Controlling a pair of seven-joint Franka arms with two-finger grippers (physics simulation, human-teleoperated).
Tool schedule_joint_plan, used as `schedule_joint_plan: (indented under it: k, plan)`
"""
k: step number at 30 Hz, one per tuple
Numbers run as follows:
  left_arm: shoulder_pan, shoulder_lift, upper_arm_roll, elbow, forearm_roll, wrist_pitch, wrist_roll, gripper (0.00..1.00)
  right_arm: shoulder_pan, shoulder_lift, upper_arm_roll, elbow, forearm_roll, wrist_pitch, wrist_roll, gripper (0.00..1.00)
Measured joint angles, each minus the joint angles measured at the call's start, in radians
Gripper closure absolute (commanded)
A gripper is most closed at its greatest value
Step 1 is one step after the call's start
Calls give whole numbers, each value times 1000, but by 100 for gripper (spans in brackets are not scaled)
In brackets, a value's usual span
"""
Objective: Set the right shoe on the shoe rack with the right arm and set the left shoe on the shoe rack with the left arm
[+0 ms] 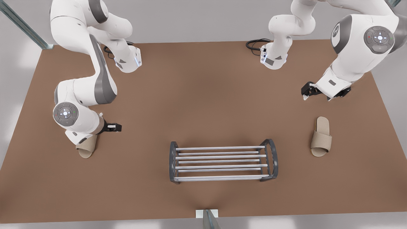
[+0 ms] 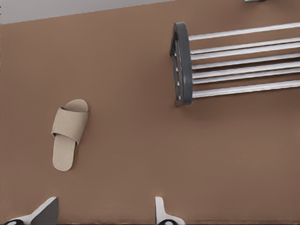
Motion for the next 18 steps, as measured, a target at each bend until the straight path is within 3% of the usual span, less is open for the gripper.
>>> schedule_joint_plan:
  k: [2,4,5,8,11,15,18]
  plan:
    - [-331,128,2,-6,135,-94,-123,0,-56,-4,1,-92,-13,17,-4,0]
    - [-828,263,-4,-78,310,-186,-256,0,-114,-60,1,-205,-25,48,-10,0]
    - [-934,308,-6,-145,393,-217,-325,0,-140,-117,3,-293,-30,77,-16,0]
    - [-999,273,14,-479,569,-148,-585,0,-231,-224,8,-502,-34,177,-39,0]
    - [-1002,206,116,-758,785,148,-943,0,-312,-247,10,-609,-31,291,-74,0]
    - [-1000,17,186,-1082,1159,476,-1479,0,-423,-203,10,-649,-12,460,-138,0]
    - [-1043,-41,196,-1290,1314,617,-1835,0,-437,-126,9,-614,-4,564,-193,0]
